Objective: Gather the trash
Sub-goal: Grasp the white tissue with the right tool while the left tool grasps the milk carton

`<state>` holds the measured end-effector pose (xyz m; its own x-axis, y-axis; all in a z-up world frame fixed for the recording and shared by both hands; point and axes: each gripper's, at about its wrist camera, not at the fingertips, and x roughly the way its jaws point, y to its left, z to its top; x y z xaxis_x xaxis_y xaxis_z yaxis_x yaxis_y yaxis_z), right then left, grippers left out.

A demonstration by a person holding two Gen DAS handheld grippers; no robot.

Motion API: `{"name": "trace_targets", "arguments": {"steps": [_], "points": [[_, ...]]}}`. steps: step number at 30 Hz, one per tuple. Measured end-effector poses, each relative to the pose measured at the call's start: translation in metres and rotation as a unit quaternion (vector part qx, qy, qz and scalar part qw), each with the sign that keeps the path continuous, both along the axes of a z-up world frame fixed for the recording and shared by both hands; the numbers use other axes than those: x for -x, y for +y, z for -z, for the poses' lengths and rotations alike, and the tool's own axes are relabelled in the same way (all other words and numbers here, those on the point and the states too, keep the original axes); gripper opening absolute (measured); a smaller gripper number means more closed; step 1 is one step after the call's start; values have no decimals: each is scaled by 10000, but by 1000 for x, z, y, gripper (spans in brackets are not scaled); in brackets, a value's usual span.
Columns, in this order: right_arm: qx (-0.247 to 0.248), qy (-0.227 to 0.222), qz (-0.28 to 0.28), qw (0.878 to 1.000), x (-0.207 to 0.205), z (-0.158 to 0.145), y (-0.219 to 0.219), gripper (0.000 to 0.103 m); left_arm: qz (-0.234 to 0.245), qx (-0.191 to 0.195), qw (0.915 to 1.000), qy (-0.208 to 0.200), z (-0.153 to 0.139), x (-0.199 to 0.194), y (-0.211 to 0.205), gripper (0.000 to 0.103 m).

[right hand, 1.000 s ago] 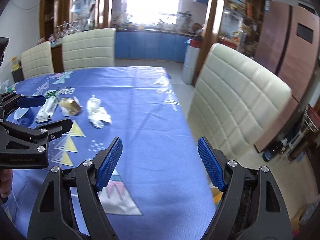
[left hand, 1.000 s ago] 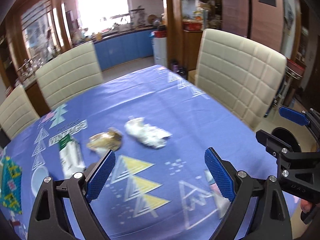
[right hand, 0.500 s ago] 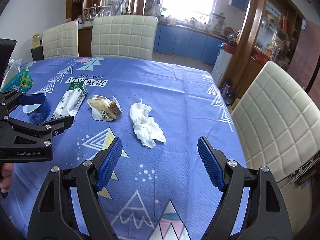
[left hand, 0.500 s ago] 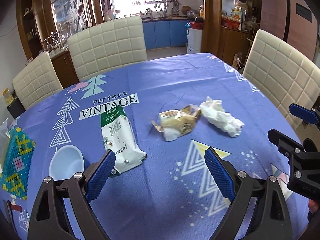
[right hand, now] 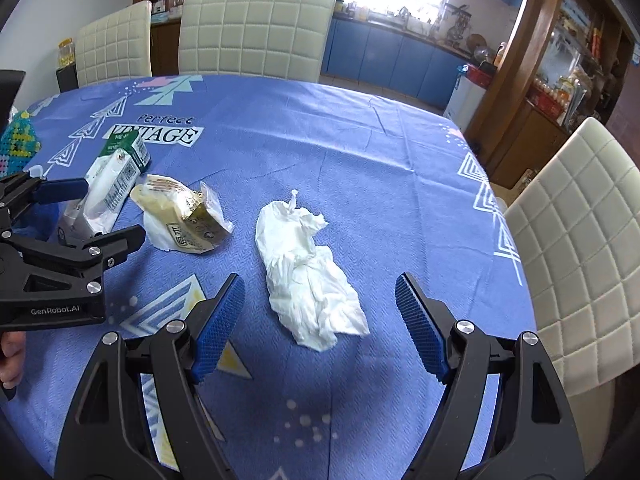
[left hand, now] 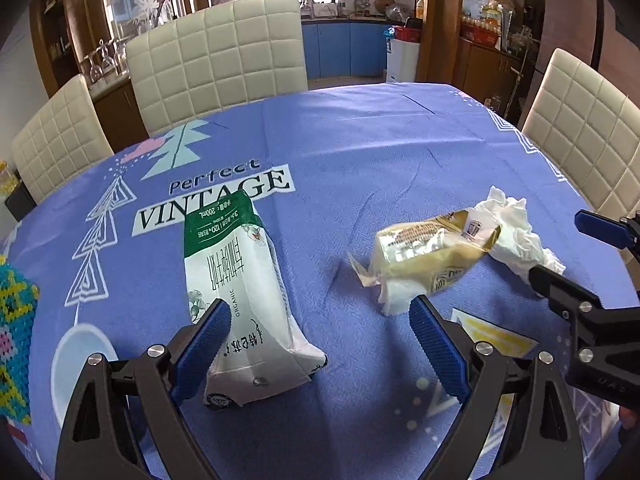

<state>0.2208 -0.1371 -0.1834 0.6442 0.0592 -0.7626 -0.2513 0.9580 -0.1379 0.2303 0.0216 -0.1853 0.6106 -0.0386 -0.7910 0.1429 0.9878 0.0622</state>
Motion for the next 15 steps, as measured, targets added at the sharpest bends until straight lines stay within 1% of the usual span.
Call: {"name": "trace_targets", "arguments": {"steps": [5,7,9,10,11,12,14,15], "points": [[50,105,-101,9999,-12,14,9,77,52,-86,9999,-140,3,0,-1,88],[38,187,-130,9997,-14,20,10,73,64,-184,9996,-198,5,2,-3,88],[24,294,-184,9994,-14,24,11,59,59,-326,9991,-276,7,5,-5,86],[-26,296,-219,9993,-14,25,12,57,45,-375,9988,-304,7,6,-5,84],[-46,308,-237,9992,-13,26,12,52,36,-433,9985,-335,7,7,-6,83],[-93,321,-282,9990,-12,26,12,41,17,-472,9982,-357,7,8,-6,80],[-140,342,-351,9987,-10,26,13,35,-66,-605,9973,-411,7,9,-6,73],[-123,333,-370,9987,-10,26,14,32,-117,-678,9967,-440,7,10,-5,65]]}}
